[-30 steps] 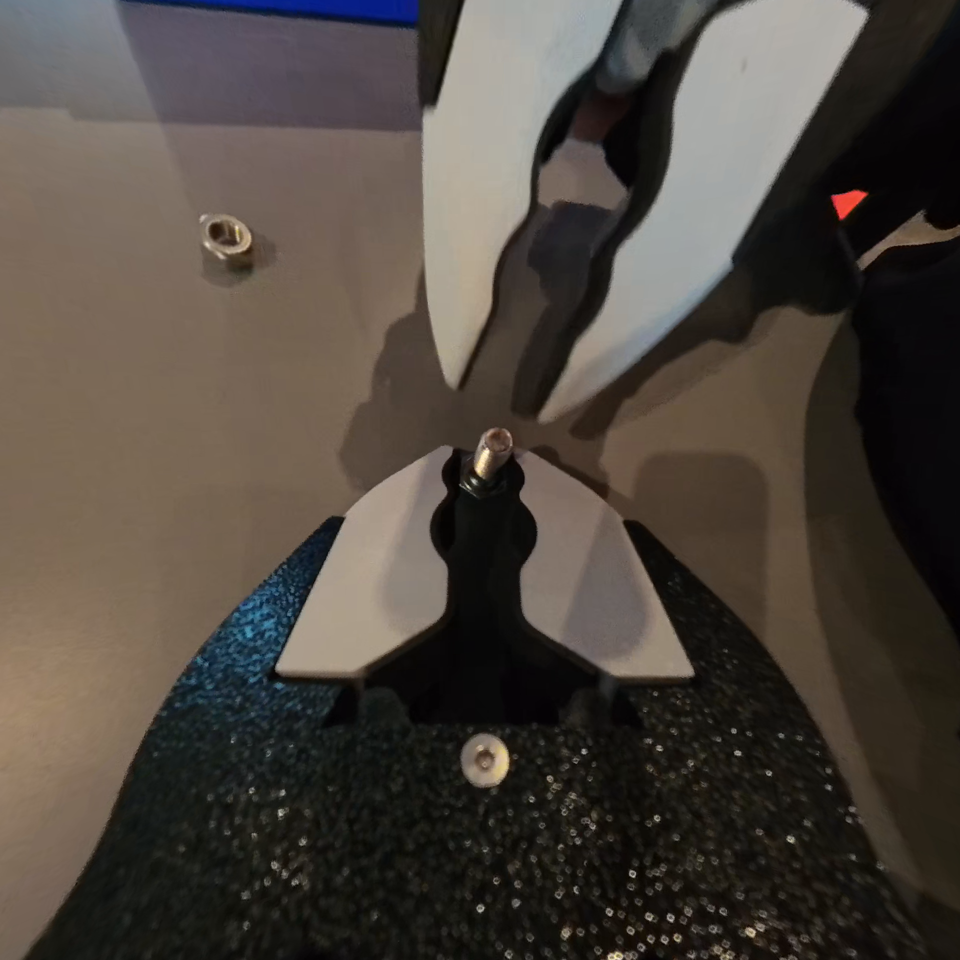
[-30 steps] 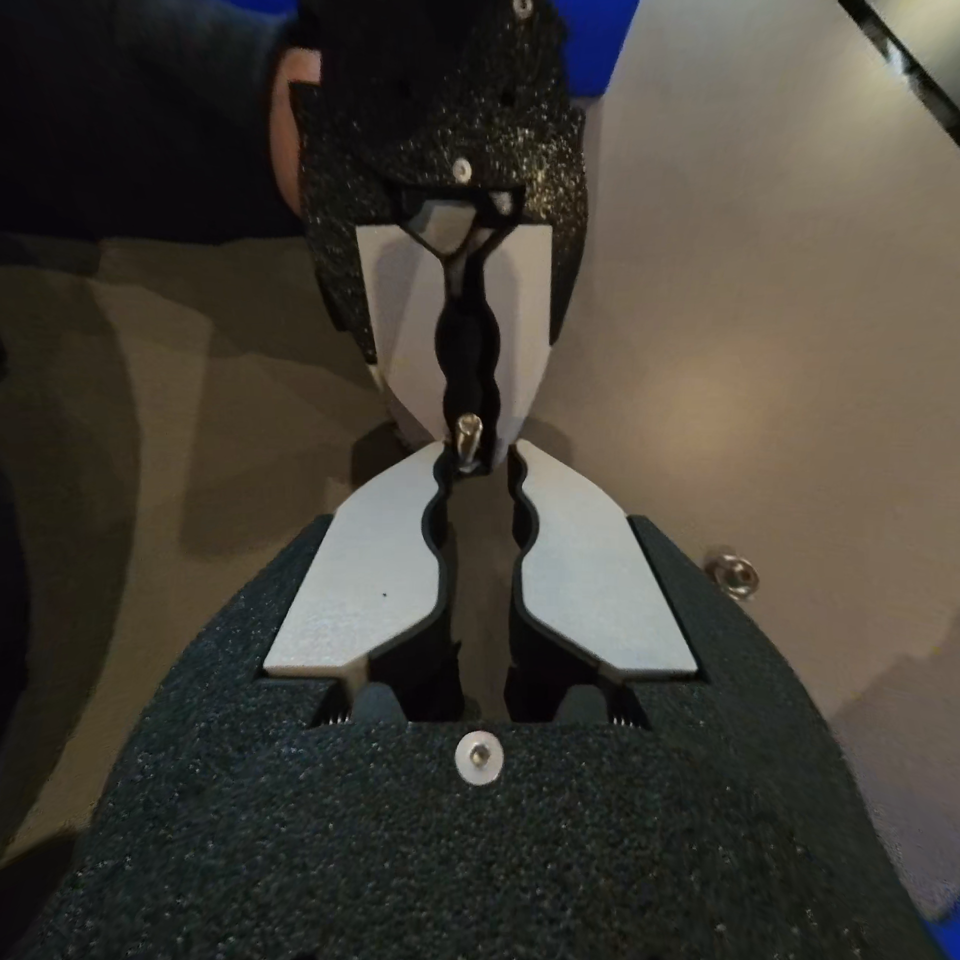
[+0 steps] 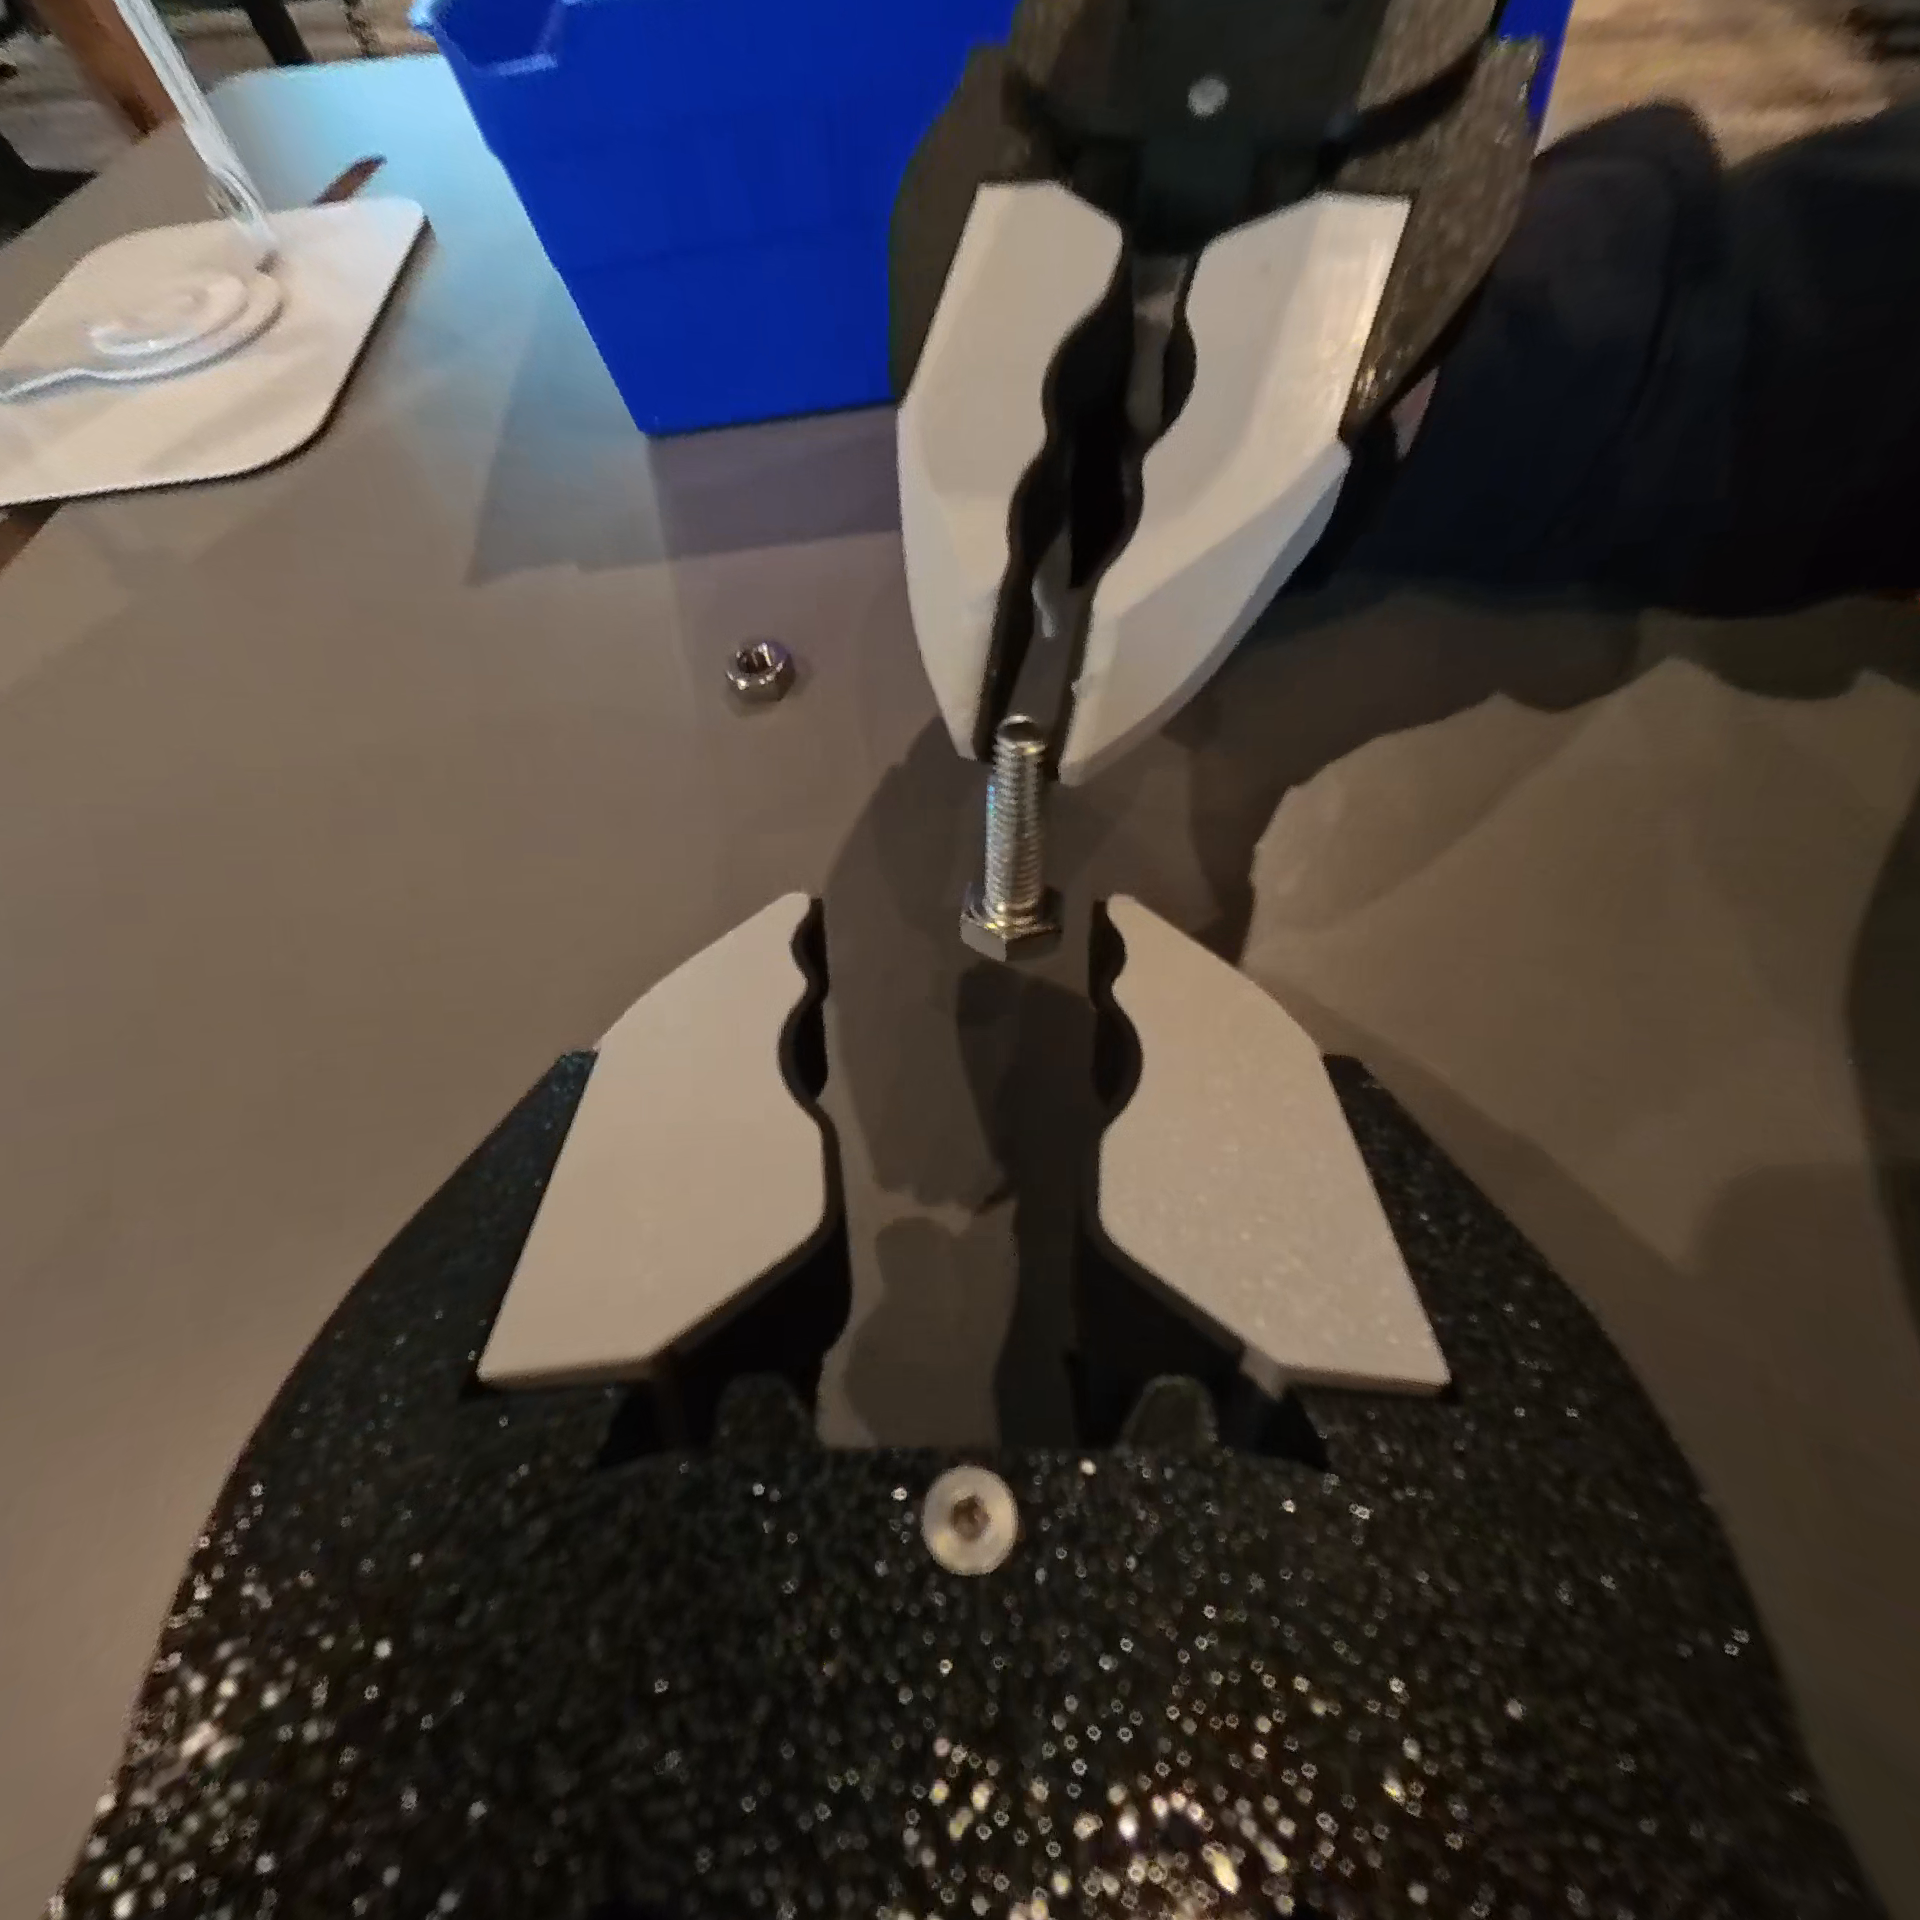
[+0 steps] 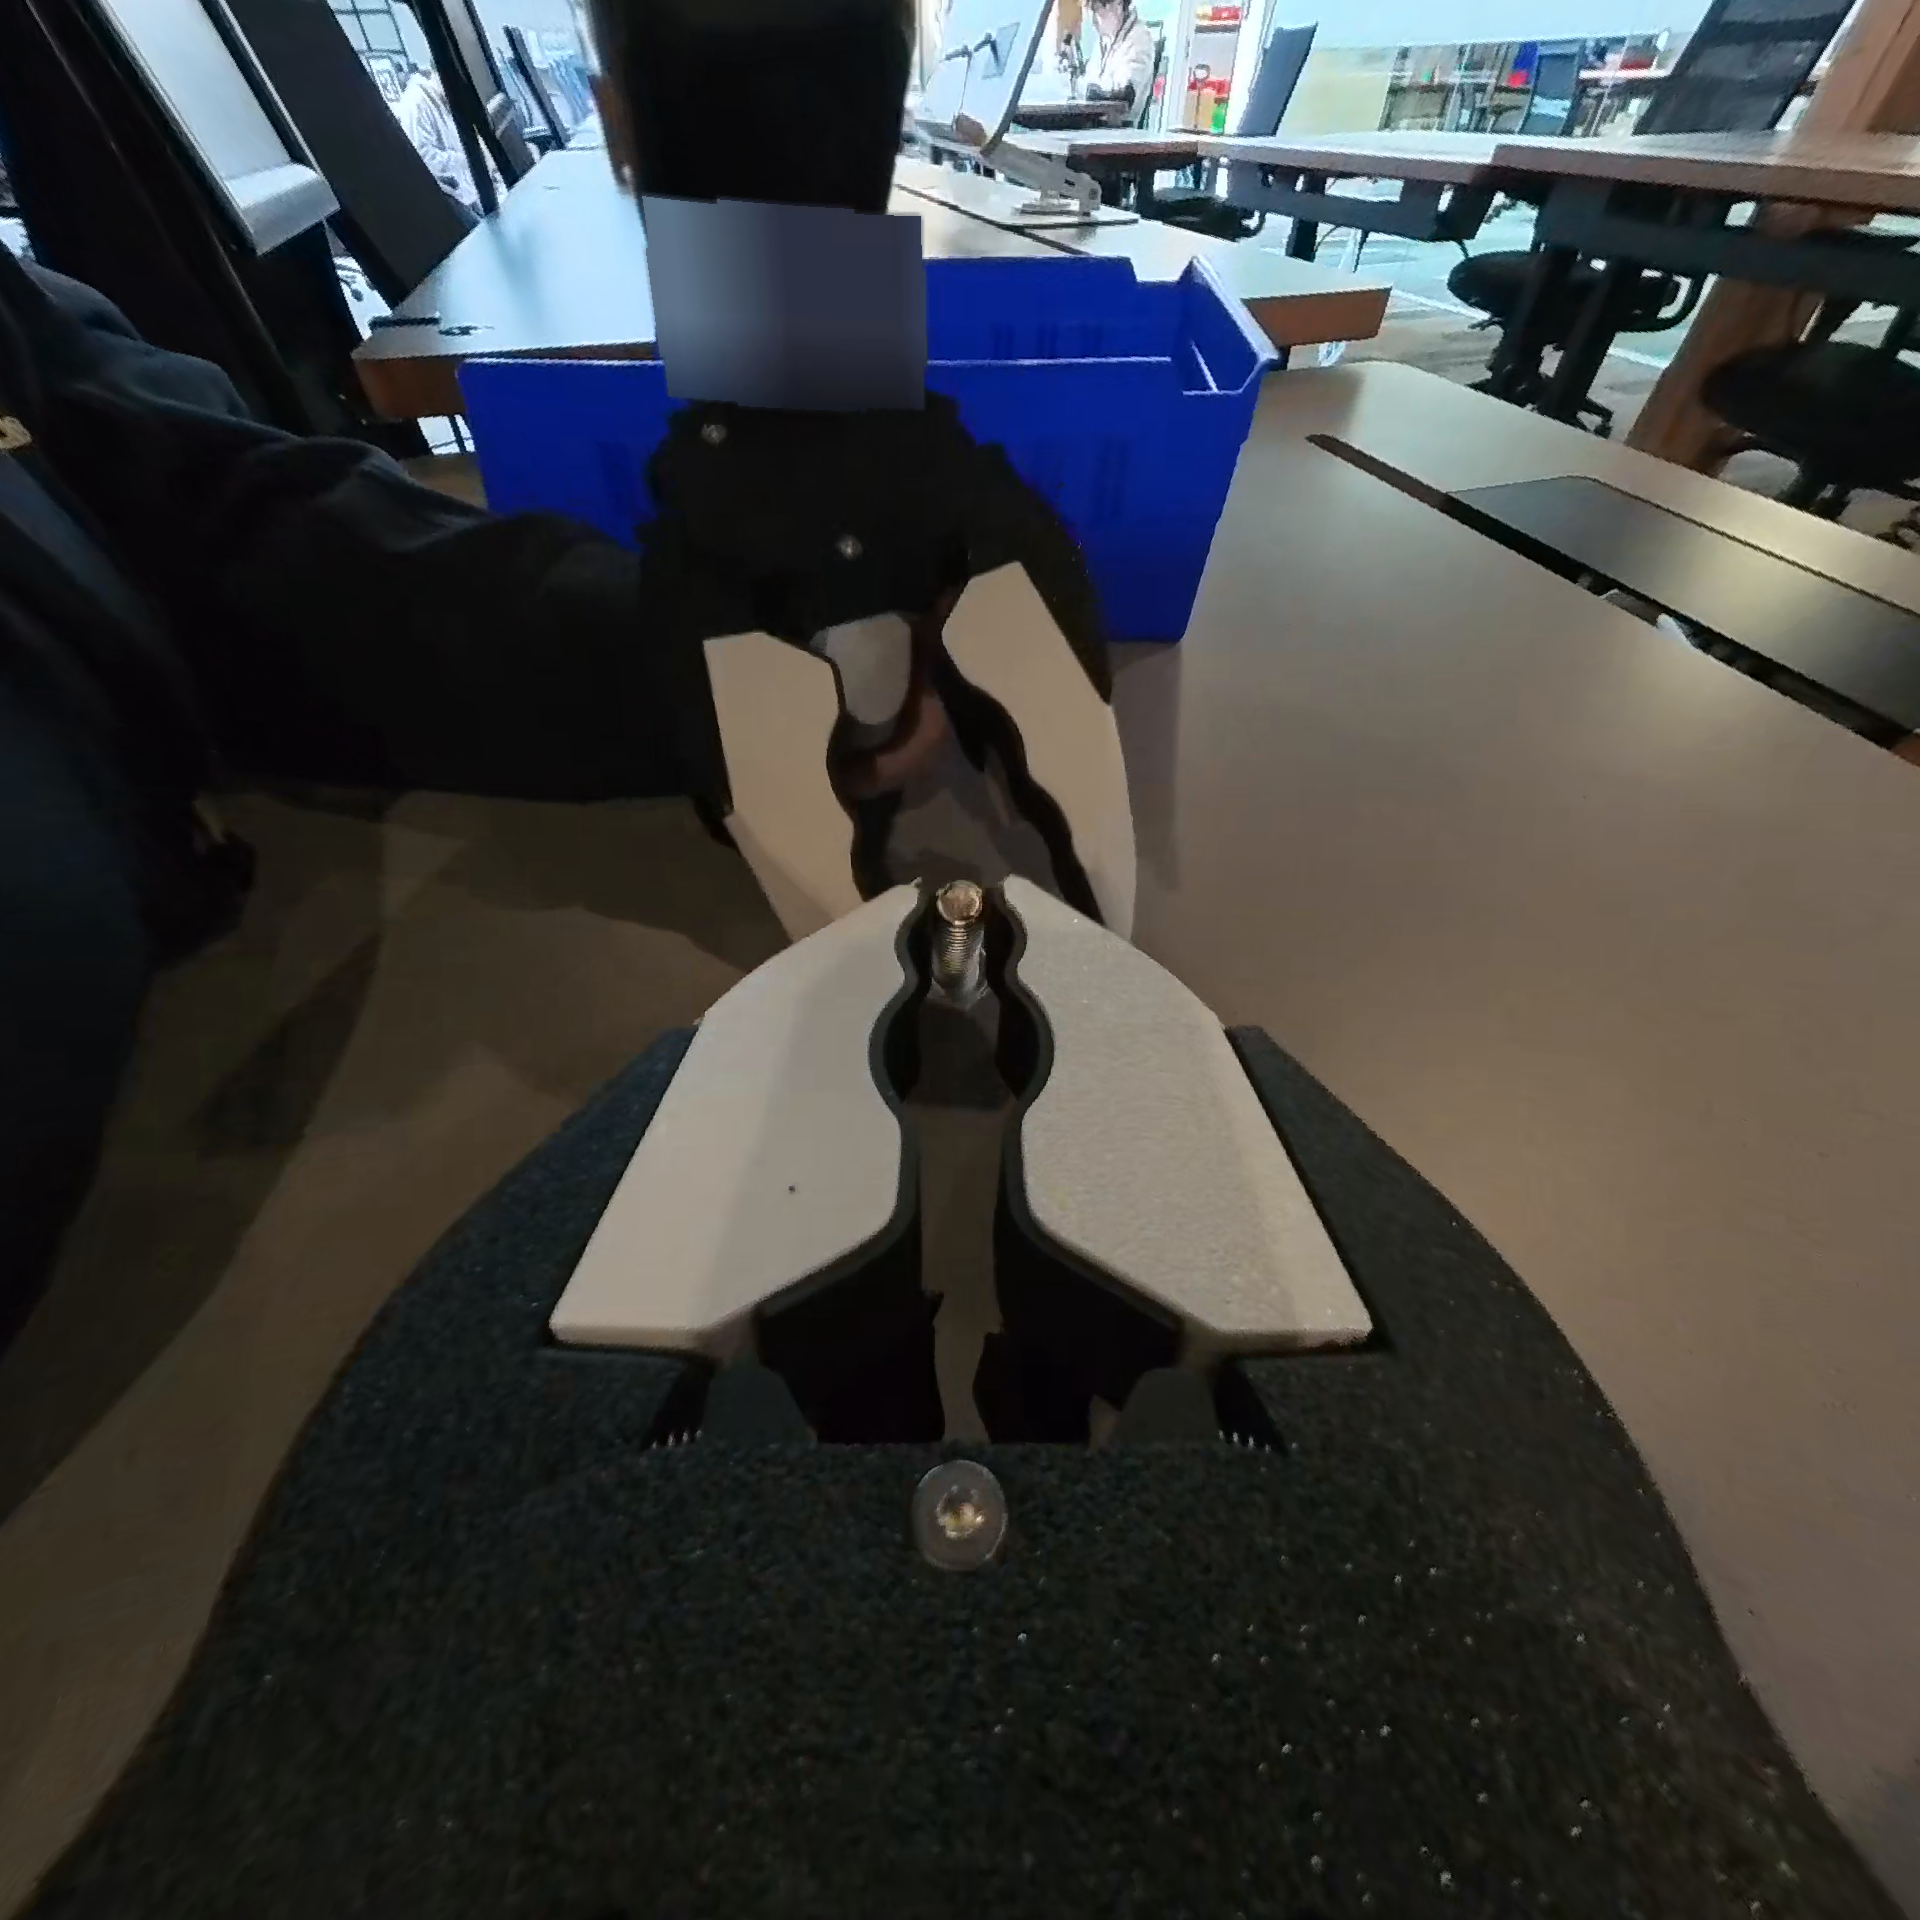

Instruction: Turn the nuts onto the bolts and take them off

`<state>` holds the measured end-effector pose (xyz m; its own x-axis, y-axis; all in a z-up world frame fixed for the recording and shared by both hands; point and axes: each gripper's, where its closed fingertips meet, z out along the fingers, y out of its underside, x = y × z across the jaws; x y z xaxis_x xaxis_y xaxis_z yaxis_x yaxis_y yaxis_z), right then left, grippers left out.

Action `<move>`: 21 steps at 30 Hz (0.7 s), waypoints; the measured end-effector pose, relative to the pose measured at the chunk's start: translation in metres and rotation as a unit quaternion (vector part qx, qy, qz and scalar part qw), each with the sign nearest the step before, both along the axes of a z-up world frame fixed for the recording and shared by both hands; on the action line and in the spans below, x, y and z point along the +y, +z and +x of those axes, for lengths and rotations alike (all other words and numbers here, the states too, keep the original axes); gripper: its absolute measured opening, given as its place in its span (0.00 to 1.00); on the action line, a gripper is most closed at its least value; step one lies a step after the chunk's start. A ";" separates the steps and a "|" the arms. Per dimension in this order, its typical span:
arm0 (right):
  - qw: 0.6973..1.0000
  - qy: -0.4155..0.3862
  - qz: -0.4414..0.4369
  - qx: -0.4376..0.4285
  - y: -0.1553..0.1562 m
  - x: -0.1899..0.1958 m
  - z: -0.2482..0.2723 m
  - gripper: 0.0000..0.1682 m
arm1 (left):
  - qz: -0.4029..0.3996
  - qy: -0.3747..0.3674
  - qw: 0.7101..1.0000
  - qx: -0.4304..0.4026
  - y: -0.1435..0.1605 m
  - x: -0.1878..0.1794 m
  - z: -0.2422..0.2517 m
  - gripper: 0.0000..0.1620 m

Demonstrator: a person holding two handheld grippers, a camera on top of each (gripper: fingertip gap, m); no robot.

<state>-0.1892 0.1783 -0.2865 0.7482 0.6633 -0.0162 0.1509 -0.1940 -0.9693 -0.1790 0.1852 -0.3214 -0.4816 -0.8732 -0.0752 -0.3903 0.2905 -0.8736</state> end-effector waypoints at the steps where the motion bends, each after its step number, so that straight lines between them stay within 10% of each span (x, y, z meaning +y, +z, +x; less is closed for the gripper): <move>1: 1.000 0.000 -0.001 0.002 0.000 0.000 0.000 0.06 | 0.002 -0.001 1.000 0.003 -0.001 0.000 0.000 0.30; 21: 1.000 -0.017 0.015 0.022 0.006 0.002 0.005 0.06 | -0.006 0.000 1.000 -0.003 0.001 0.000 -0.001 0.24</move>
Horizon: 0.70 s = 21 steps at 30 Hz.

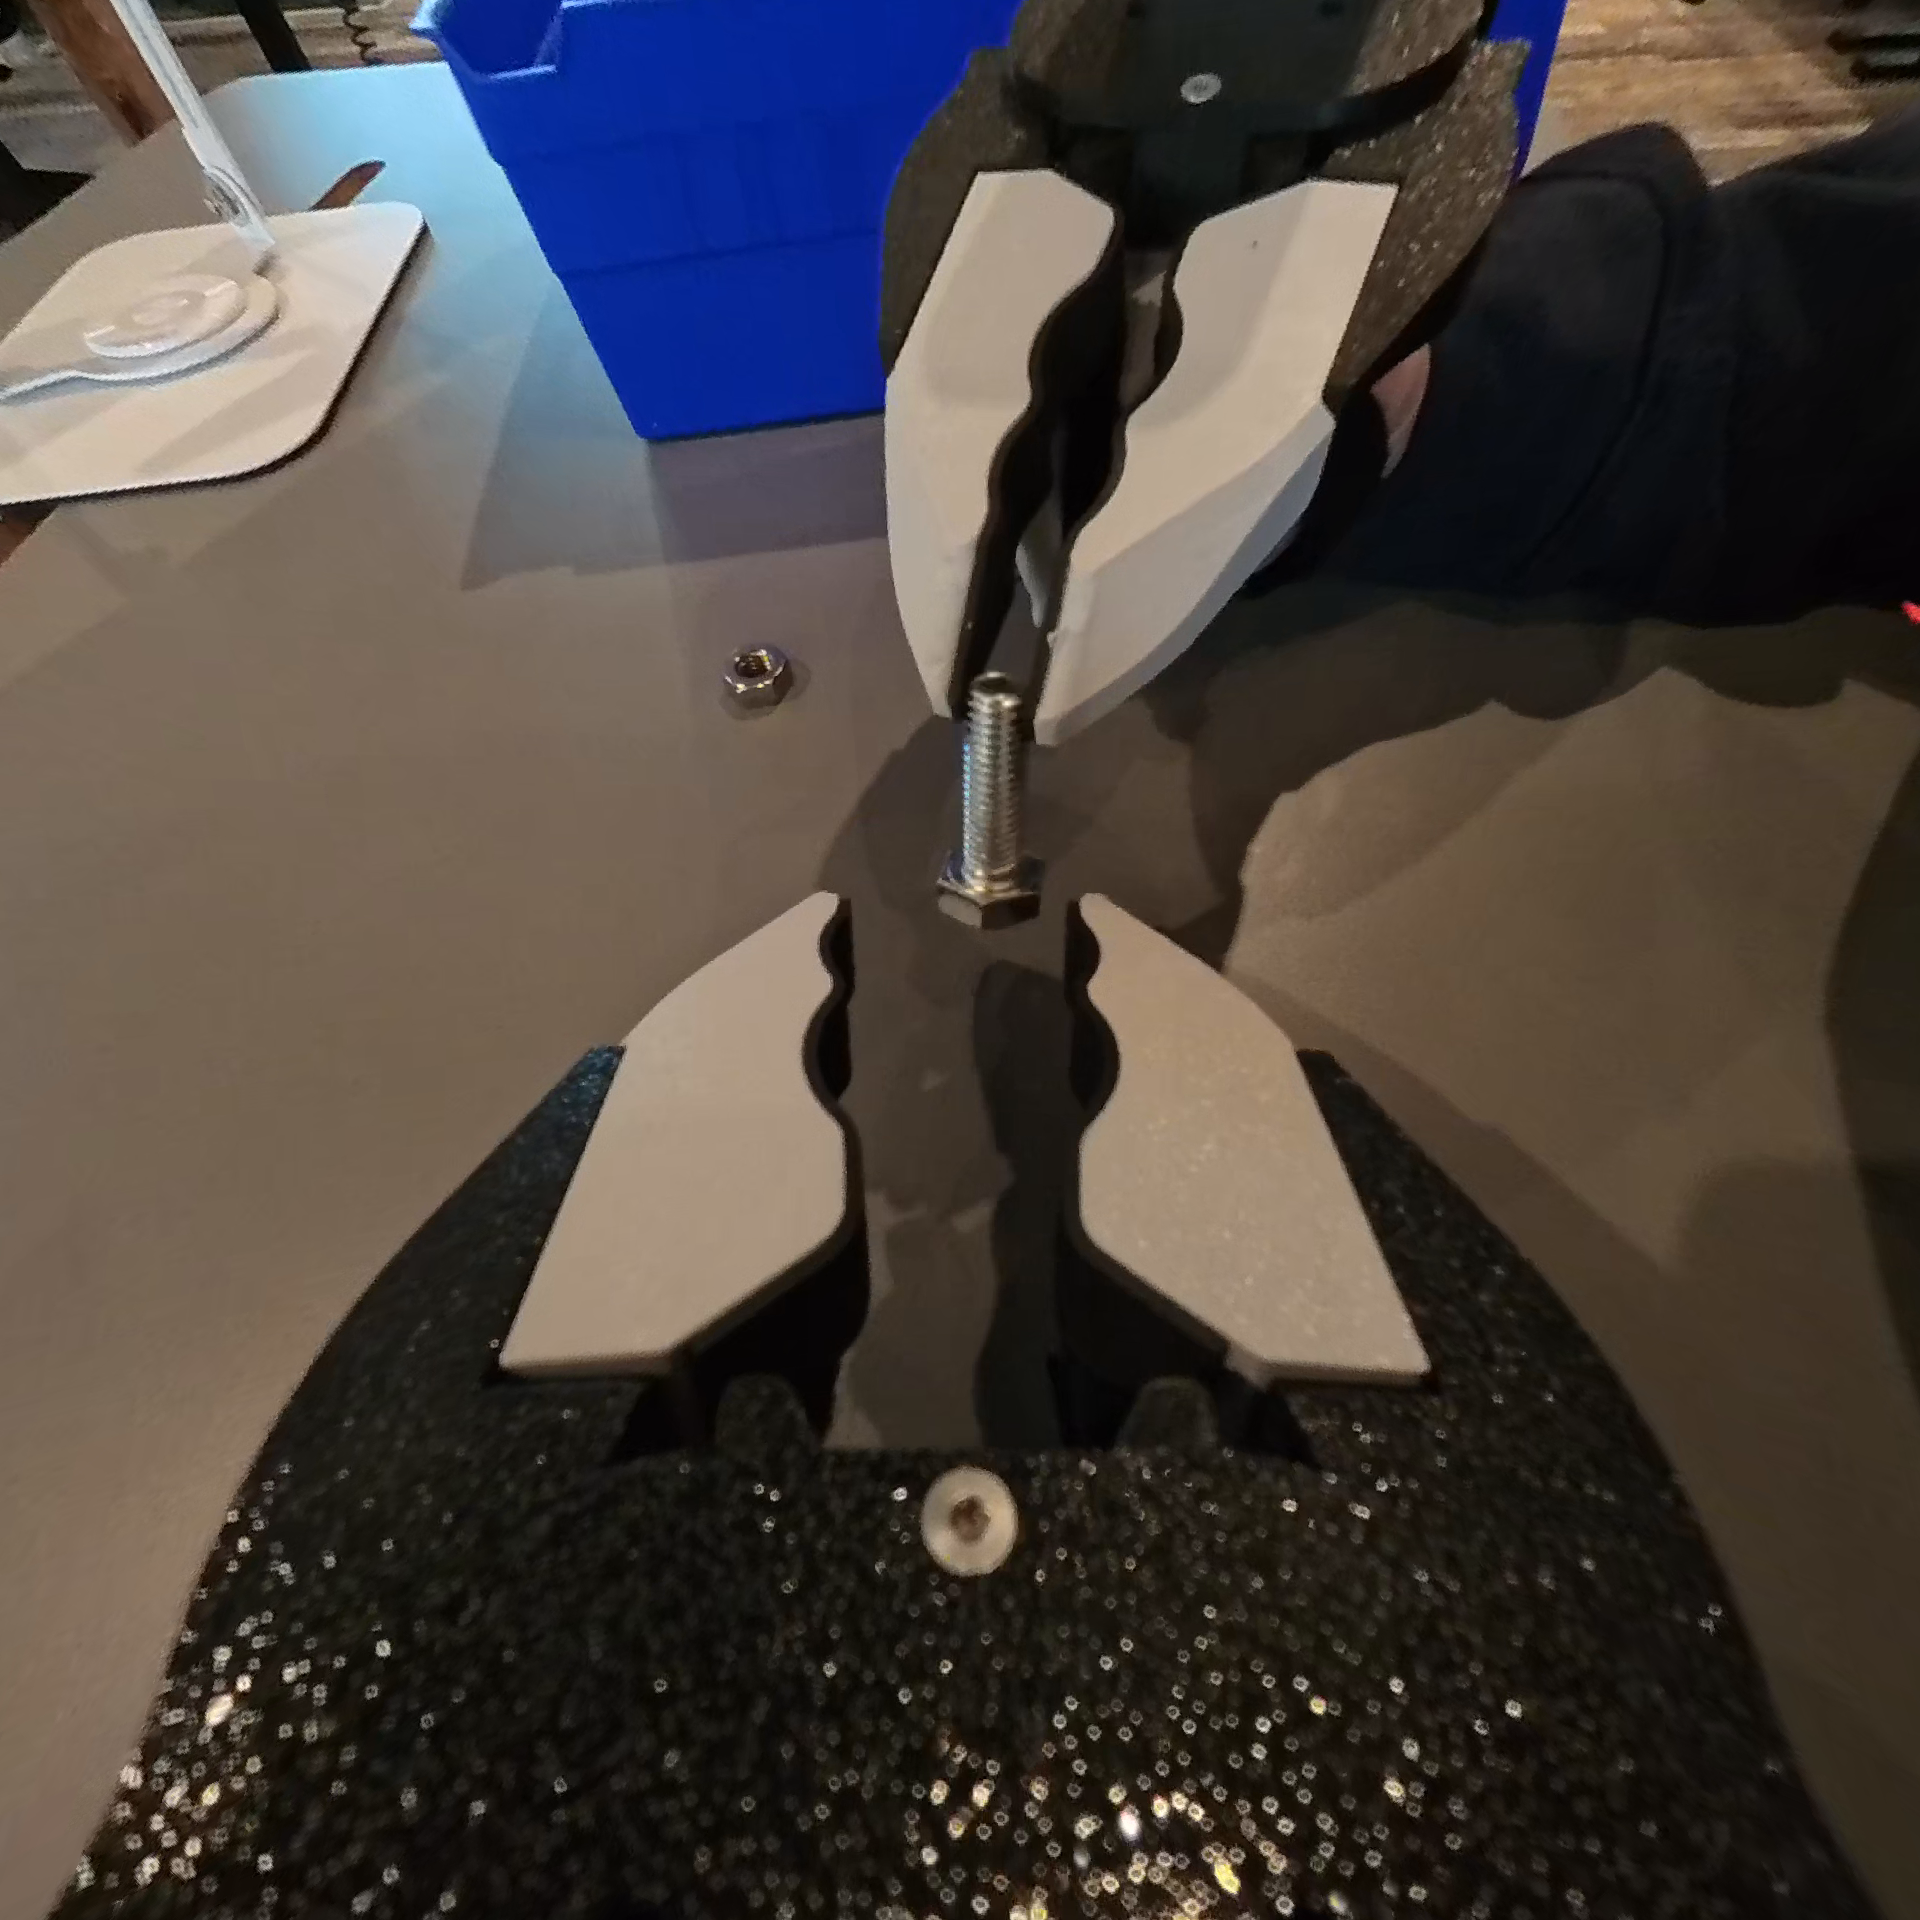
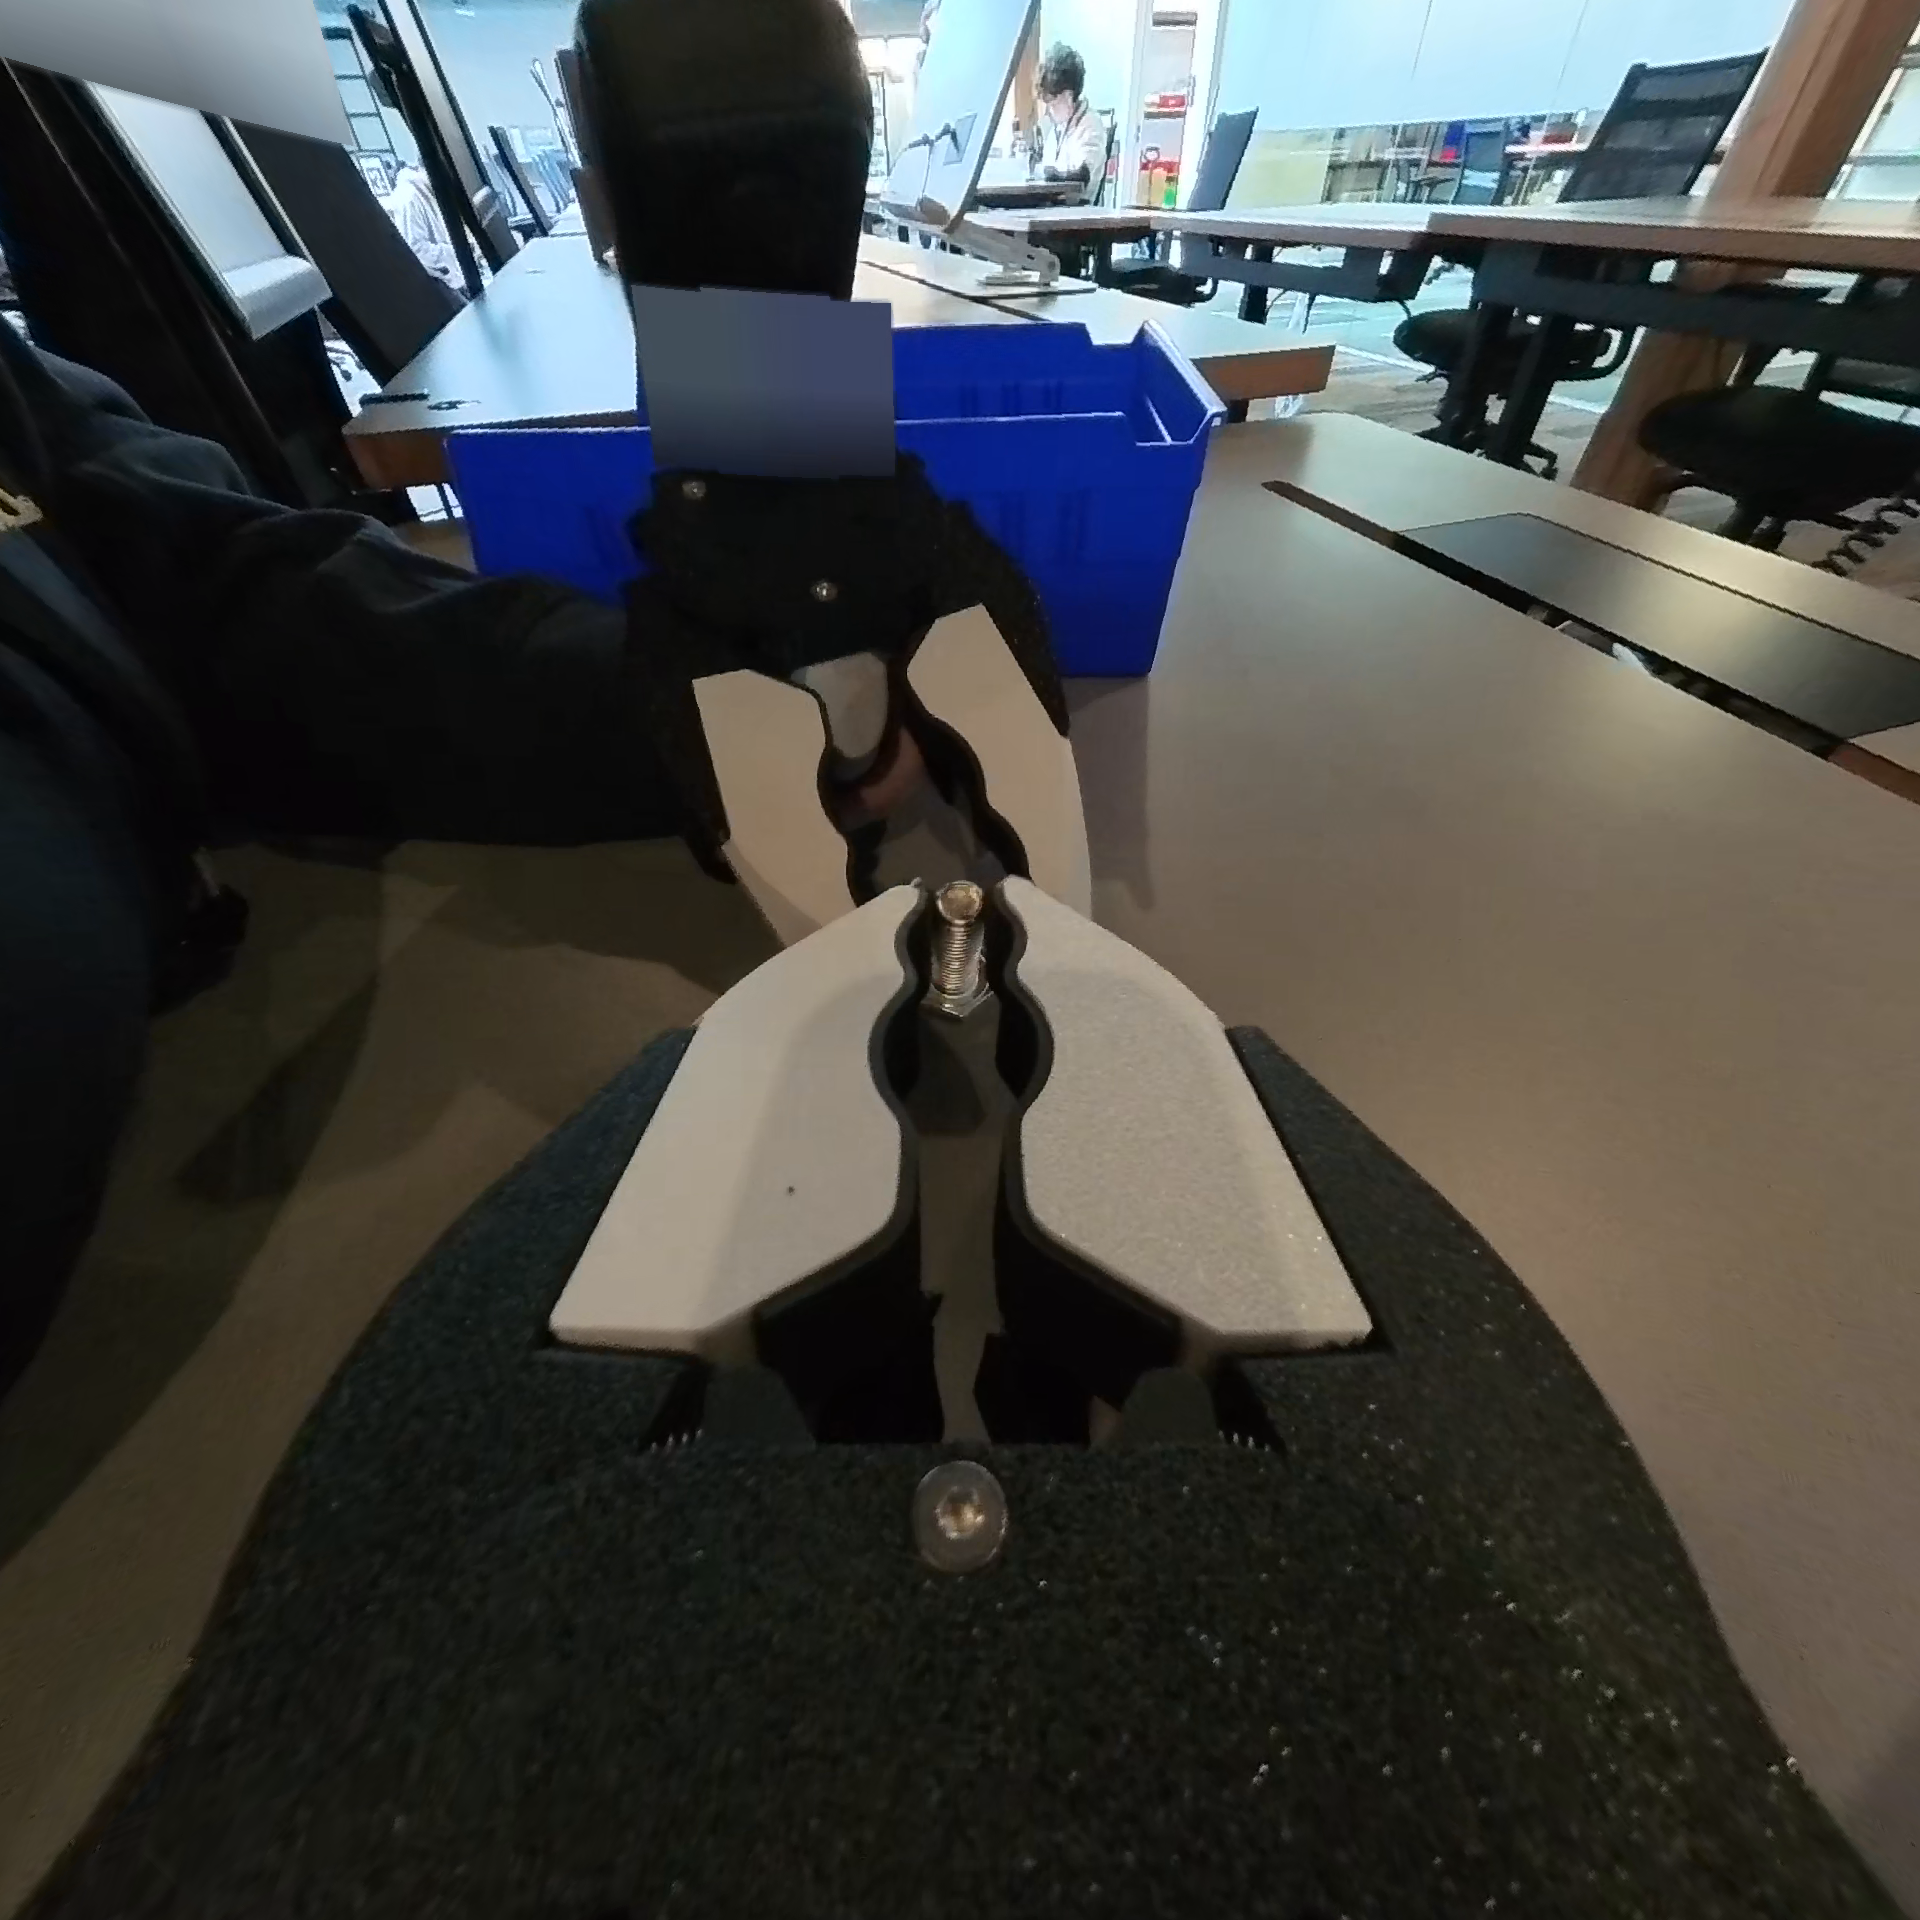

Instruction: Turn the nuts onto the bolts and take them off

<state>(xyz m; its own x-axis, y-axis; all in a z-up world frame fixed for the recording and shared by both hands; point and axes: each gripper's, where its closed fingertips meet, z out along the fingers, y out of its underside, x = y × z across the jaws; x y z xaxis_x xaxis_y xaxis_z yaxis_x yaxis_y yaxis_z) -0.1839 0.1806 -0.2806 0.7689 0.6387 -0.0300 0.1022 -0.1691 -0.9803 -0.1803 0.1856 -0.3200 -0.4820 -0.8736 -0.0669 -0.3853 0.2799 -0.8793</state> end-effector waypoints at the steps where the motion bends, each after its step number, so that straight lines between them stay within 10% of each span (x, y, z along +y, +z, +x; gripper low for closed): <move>1: 1.000 -0.001 0.001 0.003 0.001 0.000 0.000 0.05 | 0.000 0.000 1.000 -0.001 0.000 0.000 0.000 0.23; 21: 0.998 0.039 0.014 0.057 0.013 -0.006 -0.005 0.05 | -0.041 -0.059 0.995 -0.062 0.020 -0.011 -0.011 0.11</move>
